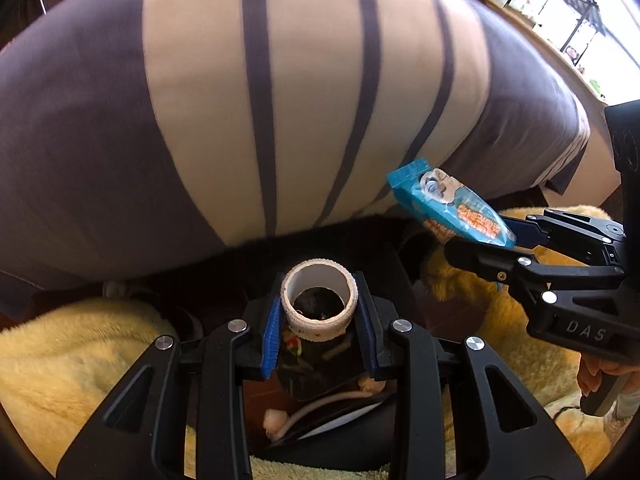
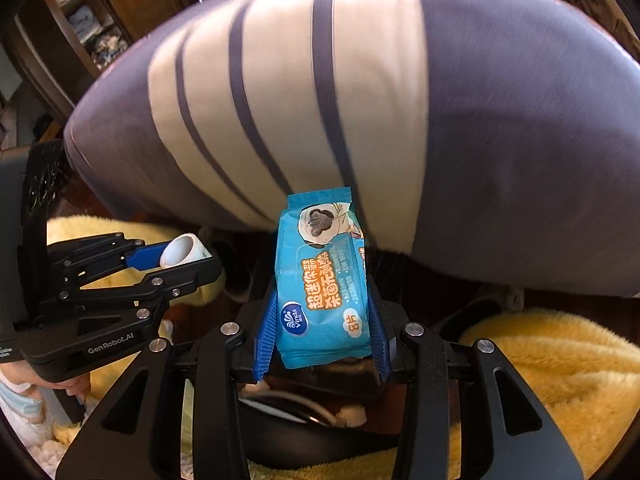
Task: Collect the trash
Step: 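Carry the tape roll and wipes pack down past the bed edge to the bin, then open both grippers to drop the tape roll and wipes pack into the bin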
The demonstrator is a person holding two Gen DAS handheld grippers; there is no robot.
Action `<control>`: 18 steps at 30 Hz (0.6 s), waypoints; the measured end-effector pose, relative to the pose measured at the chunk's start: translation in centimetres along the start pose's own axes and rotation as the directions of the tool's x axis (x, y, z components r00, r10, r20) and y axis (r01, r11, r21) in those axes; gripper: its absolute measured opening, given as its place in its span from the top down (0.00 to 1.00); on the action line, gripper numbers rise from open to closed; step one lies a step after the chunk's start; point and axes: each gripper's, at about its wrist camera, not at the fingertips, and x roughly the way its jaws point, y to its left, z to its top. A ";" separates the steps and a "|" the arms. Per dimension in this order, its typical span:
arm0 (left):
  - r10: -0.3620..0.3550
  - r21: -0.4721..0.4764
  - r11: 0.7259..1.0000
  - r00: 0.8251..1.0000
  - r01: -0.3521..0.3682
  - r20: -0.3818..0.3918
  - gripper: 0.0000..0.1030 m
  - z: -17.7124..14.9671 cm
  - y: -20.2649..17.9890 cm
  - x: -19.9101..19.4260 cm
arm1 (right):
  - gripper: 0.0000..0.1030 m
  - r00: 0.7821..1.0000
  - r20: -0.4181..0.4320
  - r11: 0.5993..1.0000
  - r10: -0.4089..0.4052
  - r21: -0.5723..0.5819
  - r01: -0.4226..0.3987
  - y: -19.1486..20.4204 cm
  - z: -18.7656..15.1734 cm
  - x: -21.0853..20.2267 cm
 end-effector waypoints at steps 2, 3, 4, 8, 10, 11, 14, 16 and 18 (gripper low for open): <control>-0.002 -0.003 1.000 1.000 0.002 -0.028 0.70 -0.4 0.1 1.0 | 0.61 1.000 -0.031 1.000 -0.005 0.011 0.006 -0.1 -0.3 1.1; -0.004 -0.003 1.000 0.999 0.004 -0.045 0.70 -0.6 0.2 1.6 | 0.61 0.999 -0.050 1.000 -0.012 0.019 0.013 -0.3 -0.5 1.7; -0.005 -0.005 1.000 0.998 0.005 -0.062 0.70 -0.7 0.3 2.1 | 0.61 0.998 -0.064 1.000 -0.013 0.028 0.015 -0.5 -0.7 2.2; -0.021 -0.018 1.000 0.990 0.018 -0.140 0.70 -1.3 0.6 4.5 | 0.61 0.993 -0.121 0.998 -0.005 0.067 0.014 -1.0 -1.3 4.3; -0.025 -0.025 0.999 0.986 0.021 -0.167 0.70 -1.7 0.8 5.3 | 0.61 0.990 -0.140 0.997 -0.010 0.073 0.021 -1.0 -1.5 5.2; -0.027 -0.027 0.999 0.983 0.022 -0.182 0.70 -1.8 0.8 5.8 | 0.61 0.989 -0.145 0.997 -0.011 0.075 0.022 -1.0 -1.5 5.4; -0.031 -0.031 0.999 0.978 0.025 -0.208 0.70 -2.0 0.5 6.7 | 0.60 0.987 -0.161 0.996 -0.014 0.082 0.027 -0.8 -1.4 6.2; -0.036 -0.032 0.999 0.975 0.029 -0.217 0.70 -2.2 0.6 7.1 | 0.59 0.985 -0.171 0.995 -0.007 0.094 0.023 -1.0 -0.9 6.5; -0.037 -0.035 0.999 0.974 0.030 -0.224 0.67 -2.5 0.6 7.3 | 0.57 0.984 -0.180 0.995 -0.007 0.101 0.026 -1.2 -0.6 6.6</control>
